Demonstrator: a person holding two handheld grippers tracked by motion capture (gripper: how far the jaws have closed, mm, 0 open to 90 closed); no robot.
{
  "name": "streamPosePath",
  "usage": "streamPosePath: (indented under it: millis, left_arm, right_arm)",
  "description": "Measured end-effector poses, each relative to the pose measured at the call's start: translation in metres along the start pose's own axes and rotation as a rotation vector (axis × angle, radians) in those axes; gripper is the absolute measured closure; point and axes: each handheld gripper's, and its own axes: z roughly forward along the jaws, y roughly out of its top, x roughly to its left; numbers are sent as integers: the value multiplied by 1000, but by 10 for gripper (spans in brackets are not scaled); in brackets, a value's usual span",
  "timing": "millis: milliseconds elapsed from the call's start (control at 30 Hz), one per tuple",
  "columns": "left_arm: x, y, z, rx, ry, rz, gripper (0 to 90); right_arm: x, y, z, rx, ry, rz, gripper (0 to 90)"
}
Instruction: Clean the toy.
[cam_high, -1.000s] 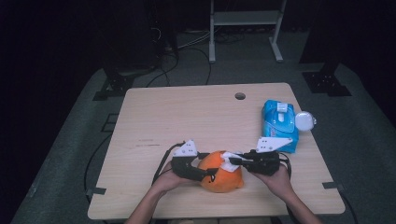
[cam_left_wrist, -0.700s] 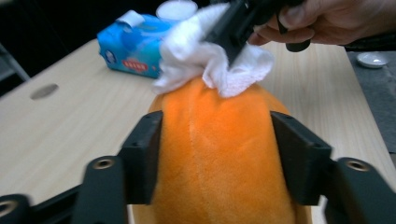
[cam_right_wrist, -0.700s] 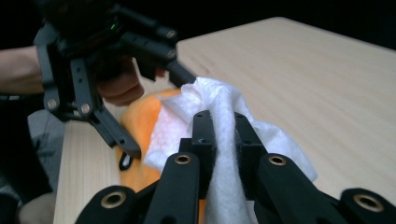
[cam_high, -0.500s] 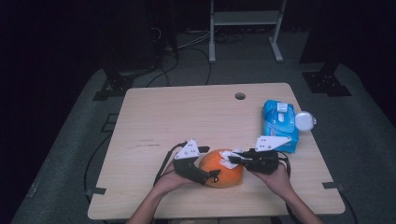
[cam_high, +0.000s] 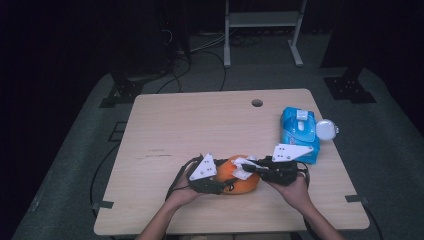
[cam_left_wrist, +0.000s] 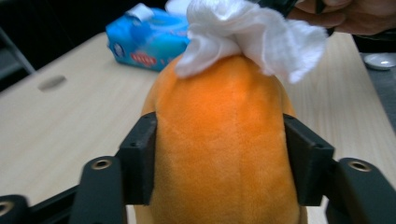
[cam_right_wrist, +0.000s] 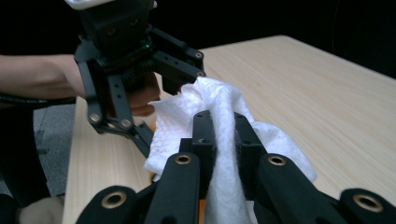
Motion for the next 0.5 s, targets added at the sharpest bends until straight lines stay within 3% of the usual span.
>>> streamPosePath:
  millis: [133, 200, 300, 500]
  left_arm:
    - [12, -5, -1, 6, -13, -153, 204]
    - [14, -8, -3, -5, -24, -179, 190]
    - [13, -9, -2, -10, -29, -168, 256]
    - [9, -9, -3, -16, -61, -93, 320]
  right_arm:
    - [-12, -13, -2, 34, -39, 23, 817]
    - [-22, -20, -7, 39, -43, 70, 818]
    - [-27, -23, -11, 34, -43, 95, 817]
    - [-17, -11, -10, 3, -51, 62, 817]
